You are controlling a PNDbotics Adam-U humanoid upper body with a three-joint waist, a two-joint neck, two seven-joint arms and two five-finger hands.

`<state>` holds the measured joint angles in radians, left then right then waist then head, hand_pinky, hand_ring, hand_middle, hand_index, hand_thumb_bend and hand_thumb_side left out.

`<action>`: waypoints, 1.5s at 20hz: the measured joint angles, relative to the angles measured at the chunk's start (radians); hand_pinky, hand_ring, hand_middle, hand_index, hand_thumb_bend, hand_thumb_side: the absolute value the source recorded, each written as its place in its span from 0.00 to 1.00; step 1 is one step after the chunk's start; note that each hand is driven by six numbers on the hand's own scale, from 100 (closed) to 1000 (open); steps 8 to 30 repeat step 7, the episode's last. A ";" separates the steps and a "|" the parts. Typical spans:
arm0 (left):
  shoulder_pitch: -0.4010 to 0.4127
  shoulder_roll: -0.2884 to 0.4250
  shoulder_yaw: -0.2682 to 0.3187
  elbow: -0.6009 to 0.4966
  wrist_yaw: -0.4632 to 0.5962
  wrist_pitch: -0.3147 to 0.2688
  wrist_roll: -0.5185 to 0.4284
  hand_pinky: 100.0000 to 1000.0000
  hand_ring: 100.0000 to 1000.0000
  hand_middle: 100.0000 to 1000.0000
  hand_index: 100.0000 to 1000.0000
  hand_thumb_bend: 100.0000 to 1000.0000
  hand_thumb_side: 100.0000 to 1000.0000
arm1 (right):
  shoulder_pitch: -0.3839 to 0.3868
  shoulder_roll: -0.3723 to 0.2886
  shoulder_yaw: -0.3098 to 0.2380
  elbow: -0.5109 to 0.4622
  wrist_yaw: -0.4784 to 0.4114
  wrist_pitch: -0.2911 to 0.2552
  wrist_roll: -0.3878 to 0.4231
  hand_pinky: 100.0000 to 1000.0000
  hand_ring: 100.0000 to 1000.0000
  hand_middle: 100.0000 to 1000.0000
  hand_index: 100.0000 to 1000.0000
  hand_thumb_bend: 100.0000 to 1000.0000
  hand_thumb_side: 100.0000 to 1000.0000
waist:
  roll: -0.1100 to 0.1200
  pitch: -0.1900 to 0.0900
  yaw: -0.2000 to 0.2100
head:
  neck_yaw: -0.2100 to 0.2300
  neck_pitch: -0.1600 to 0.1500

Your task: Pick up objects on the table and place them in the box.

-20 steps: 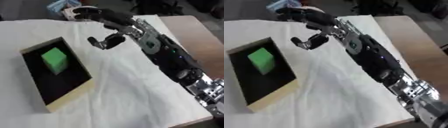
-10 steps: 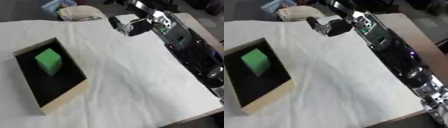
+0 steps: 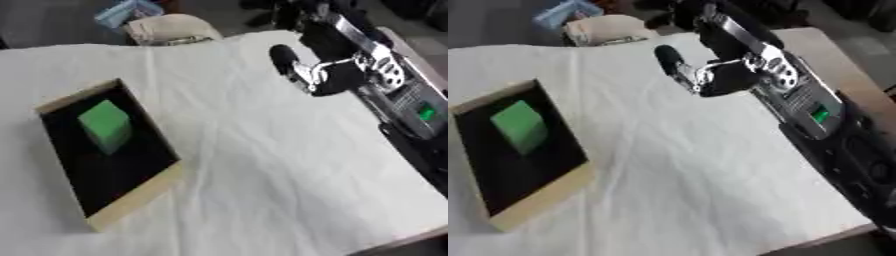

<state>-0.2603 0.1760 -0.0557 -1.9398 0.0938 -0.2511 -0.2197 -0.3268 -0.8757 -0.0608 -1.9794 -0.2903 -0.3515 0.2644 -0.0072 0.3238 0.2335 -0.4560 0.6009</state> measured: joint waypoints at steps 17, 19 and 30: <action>0.017 -0.009 0.012 0.012 -0.016 -0.001 0.021 0.59 0.48 0.47 0.80 0.00 0.79 | 0.001 0.041 0.007 -0.001 -0.053 0.015 0.020 0.80 0.90 0.91 0.98 0.00 0.38 | 0.007 0.006 -0.017 | 0.044 0.008; 0.017 -0.009 0.012 0.012 -0.016 -0.001 0.021 0.59 0.48 0.47 0.80 0.00 0.79 | 0.001 0.041 0.007 -0.001 -0.053 0.015 0.020 0.80 0.90 0.91 0.98 0.00 0.38 | 0.007 0.006 -0.017 | 0.044 0.008; 0.017 -0.009 0.012 0.012 -0.016 -0.001 0.021 0.59 0.48 0.47 0.80 0.00 0.79 | 0.001 0.041 0.007 -0.001 -0.053 0.015 0.020 0.80 0.90 0.91 0.98 0.00 0.38 | 0.007 0.006 -0.017 | 0.044 0.008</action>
